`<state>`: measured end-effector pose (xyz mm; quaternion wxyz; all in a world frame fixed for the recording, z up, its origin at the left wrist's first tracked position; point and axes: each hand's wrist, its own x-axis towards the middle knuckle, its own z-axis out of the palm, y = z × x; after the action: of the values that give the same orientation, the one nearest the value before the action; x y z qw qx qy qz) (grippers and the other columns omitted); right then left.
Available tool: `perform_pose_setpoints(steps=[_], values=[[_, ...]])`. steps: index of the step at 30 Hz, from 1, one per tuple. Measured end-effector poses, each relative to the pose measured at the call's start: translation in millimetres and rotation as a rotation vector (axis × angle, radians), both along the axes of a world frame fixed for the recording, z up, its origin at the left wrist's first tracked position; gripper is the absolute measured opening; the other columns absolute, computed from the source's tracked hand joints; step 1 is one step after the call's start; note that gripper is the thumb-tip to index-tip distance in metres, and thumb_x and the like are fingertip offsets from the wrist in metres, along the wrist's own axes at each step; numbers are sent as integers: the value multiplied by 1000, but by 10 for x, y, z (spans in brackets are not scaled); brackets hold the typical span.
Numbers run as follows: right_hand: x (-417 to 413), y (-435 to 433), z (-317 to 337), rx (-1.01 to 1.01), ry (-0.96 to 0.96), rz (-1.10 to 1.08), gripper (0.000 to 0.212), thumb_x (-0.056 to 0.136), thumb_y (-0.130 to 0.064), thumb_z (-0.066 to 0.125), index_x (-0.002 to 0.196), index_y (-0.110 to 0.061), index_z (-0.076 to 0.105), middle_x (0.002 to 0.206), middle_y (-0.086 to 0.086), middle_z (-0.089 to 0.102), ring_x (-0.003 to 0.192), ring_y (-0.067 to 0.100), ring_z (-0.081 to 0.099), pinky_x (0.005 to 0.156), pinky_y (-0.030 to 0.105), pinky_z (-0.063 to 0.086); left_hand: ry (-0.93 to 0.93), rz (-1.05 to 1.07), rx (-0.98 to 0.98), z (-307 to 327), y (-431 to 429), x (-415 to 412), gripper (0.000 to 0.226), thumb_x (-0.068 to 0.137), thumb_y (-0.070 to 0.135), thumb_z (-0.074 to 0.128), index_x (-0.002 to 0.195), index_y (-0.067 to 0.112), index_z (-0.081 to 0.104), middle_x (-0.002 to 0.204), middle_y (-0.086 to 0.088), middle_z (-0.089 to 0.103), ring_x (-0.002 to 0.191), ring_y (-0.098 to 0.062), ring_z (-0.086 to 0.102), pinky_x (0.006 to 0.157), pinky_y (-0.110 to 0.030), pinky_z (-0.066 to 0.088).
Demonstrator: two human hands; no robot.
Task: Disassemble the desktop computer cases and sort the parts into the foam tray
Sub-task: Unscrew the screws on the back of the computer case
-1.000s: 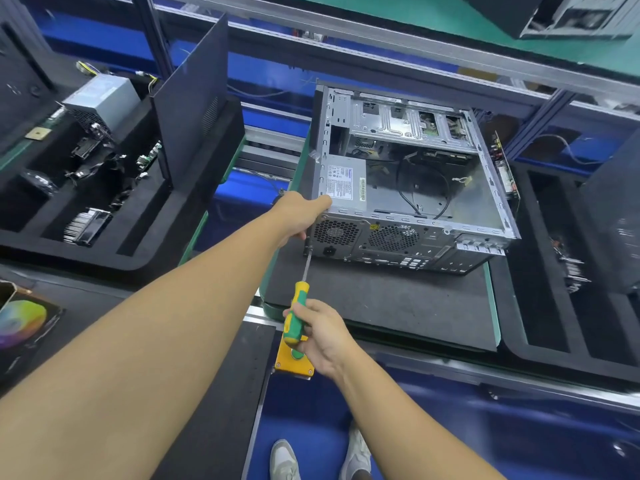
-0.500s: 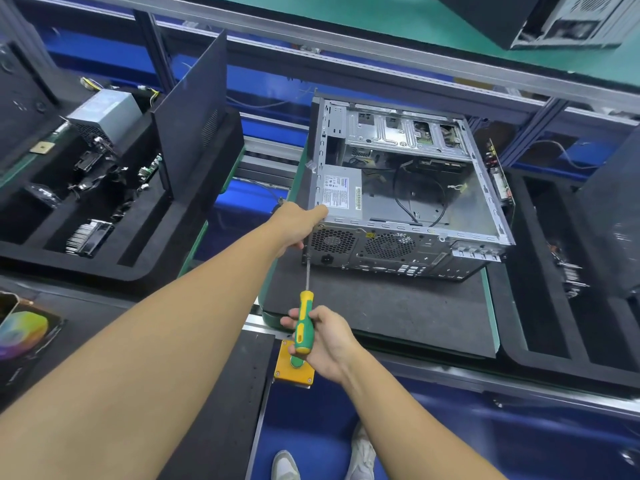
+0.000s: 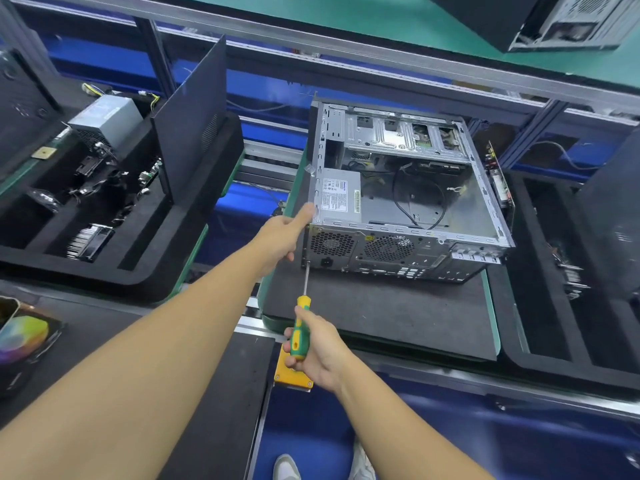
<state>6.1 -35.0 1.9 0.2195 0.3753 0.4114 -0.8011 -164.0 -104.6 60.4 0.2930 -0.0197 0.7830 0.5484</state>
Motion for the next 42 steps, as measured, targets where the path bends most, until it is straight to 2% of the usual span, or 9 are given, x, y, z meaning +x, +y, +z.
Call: perform_pose_setpoints(steps=[5, 8, 14, 18, 21, 26, 32, 38, 42], values=[[94, 30, -51, -25, 37, -48, 27, 101, -9, 36, 117, -2, 56, 100, 19, 69, 72, 22, 54, 62, 34, 44, -136, 187, 46, -401, -231, 206, 66, 98, 67, 37, 110, 8, 64, 47, 9, 28, 48, -13, 29, 51, -28, 34], [145, 64, -114, 87, 110, -21, 18, 98, -1, 57, 115, -5, 55, 98, 17, 64, 77, 24, 56, 63, 37, 48, -74, 169, 30, -451, -264, 234, 64, 97, 66, 42, 115, 10, 68, 45, 10, 29, 48, -14, 32, 55, -30, 36], [99, 80, -138, 150, 50, -17, 46, 87, -7, 77, 119, -17, 47, 95, 10, 56, 70, 17, 57, 52, 26, 48, 66, 82, -31, 1, 26, 54, 68, 70, 84, 56, 91, 20, 63, 43, 9, 38, 54, -18, 42, 68, -34, 43], [44, 65, -32, -53, 3, -77, 23, 98, -24, 55, 113, -7, 56, 90, 9, 51, 65, 17, 49, 45, 27, 38, 67, 78, -67, 23, 91, 26, 59, 77, 72, 64, 78, 15, 53, 50, 3, 38, 53, -20, 42, 75, -36, 45], [52, 119, -7, -117, 18, -59, 38, 96, -17, 35, 118, 1, 60, 106, 17, 60, 73, 21, 48, 55, 31, 42, 56, 82, -70, 4, 89, 2, 63, 76, 74, 64, 80, 11, 58, 60, 0, 43, 55, -20, 43, 77, -37, 45], [155, 101, -84, 34, 144, 20, 29, 99, -9, 60, 127, -8, 52, 103, 15, 73, 90, 28, 66, 69, 36, 51, 41, 86, -56, -25, 92, -18, 72, 77, 73, 65, 96, 4, 63, 77, -10, 33, 56, -20, 42, 83, -40, 48], [95, 36, -54, 41, 97, -10, 51, 85, -18, 81, 120, -21, 43, 98, 9, 54, 60, 13, 57, 47, 24, 41, 30, 83, -37, -16, 96, -14, 59, 76, 71, 67, 90, 16, 52, 56, 1, 35, 55, -21, 38, 77, -39, 44], [59, 116, 66, -168, 30, -39, 35, 96, -23, 40, 118, -2, 58, 102, 16, 58, 70, 21, 49, 53, 30, 42, 22, 86, -34, -35, 95, -14, 58, 78, 70, 66, 97, 16, 59, 57, 1, 34, 57, -21, 39, 75, -39, 44], [127, 136, 45, -38, 97, 18, 26, 100, -7, 49, 126, -3, 53, 111, 23, 64, 77, 23, 55, 59, 33, 44, 14, 86, -20, -34, 94, -22, 56, 79, 69, 66, 97, 16, 57, 58, 1, 35, 56, -20, 37, 76, -39, 43]])
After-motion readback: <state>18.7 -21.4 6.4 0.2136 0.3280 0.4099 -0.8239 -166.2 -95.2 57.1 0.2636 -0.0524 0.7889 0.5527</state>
